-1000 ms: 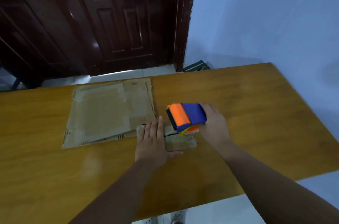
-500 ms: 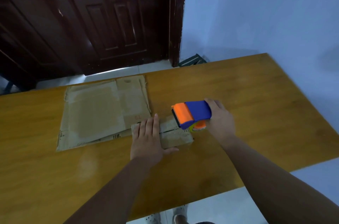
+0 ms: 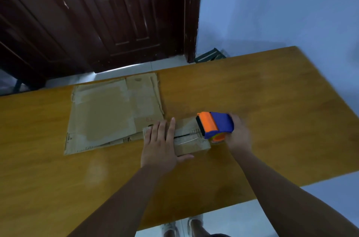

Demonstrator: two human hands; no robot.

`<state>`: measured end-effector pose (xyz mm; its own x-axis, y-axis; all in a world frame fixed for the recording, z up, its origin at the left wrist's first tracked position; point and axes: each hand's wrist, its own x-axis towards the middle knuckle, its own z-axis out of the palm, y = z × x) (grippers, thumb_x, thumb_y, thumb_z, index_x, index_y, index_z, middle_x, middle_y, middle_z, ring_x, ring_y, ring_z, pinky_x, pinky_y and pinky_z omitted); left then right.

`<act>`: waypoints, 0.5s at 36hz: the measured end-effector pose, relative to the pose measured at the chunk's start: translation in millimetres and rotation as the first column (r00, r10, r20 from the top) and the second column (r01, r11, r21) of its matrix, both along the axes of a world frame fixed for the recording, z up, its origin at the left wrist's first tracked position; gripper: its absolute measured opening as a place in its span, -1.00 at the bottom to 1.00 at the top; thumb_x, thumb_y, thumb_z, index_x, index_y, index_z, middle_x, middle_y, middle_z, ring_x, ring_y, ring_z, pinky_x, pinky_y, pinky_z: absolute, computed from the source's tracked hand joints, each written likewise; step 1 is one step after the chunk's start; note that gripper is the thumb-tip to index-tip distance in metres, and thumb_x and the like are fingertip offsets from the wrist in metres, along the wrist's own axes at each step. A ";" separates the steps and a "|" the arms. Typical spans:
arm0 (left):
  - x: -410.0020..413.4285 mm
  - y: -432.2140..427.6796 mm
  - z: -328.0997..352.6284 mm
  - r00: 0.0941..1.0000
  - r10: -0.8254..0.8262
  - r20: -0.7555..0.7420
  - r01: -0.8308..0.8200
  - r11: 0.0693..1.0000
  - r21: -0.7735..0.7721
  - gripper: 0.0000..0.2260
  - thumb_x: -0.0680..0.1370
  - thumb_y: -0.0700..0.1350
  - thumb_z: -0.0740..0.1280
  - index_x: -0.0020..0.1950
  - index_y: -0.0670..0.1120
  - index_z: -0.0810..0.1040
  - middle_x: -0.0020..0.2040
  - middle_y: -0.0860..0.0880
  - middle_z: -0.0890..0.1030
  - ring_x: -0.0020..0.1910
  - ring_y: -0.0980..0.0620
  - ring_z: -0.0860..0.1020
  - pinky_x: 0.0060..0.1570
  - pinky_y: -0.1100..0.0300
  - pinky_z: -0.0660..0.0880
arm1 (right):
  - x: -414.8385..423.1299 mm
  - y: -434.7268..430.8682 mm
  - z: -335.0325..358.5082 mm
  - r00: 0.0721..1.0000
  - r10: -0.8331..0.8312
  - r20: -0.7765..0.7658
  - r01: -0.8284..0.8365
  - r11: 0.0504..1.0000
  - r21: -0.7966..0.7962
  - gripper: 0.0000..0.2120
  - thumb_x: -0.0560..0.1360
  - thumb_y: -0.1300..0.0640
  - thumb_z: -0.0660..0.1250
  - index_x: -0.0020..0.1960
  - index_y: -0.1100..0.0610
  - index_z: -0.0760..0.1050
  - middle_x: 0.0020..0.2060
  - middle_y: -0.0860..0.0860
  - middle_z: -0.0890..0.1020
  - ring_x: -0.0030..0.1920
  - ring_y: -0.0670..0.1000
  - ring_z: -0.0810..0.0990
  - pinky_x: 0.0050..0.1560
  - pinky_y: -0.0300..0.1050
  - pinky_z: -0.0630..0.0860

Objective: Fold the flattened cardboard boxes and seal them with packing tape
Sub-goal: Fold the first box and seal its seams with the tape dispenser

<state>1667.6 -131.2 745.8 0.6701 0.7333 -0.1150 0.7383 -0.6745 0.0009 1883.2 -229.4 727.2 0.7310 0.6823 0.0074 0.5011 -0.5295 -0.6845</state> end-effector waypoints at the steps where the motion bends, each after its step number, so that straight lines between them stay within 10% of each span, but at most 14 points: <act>1: -0.1 -0.1 0.2 1.000 -0.004 0.001 0.004 1.000 0.001 0.08 0.25 0.62 -0.26 0.57 -0.08 -0.15 0.47 -0.13 0.22 0.48 -0.14 0.14 0.46 -0.07 0.00 | 2.0 1.1 2.0 0.999 0.018 0.039 -0.018 1.000 0.014 -0.48 0.40 0.43 0.25 0.34 0.22 0.42 0.15 0.20 0.52 0.07 0.25 0.52 -0.03 -0.01 0.39; 9: 0.7 -0.1 0.5 1.000 0.002 0.028 -0.001 1.000 -0.019 0.10 0.25 0.61 -0.14 0.56 -0.09 -0.21 0.51 -0.11 0.15 0.51 -0.11 0.07 0.48 -0.04 -0.06 | 9.5 15.1 39.0 0.960 0.105 0.259 -0.162 0.964 0.210 -0.56 0.36 0.30 0.26 0.24 0.22 0.48 0.17 0.17 0.53 -0.02 0.12 0.55 -0.14 -0.13 0.38; 18: 1.3 -0.4 -2.0 1.000 0.011 0.011 -0.011 1.000 -0.013 0.11 0.23 0.62 -0.25 0.54 -0.13 -0.27 0.51 -0.12 0.14 0.51 -0.11 0.07 0.48 -0.03 -0.10 | 16.9 2.4 17.1 0.977 0.143 0.155 -0.155 0.986 0.068 -0.52 0.35 0.19 0.20 0.27 0.23 0.44 0.23 0.17 0.47 0.00 0.11 0.50 -0.12 -0.08 0.36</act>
<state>1668.9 -131.5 743.8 0.6633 0.7391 -0.1173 0.7455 -0.6662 0.0176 1900.0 -227.0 744.3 0.6076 0.7764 0.1676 0.6702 -0.3878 -0.6328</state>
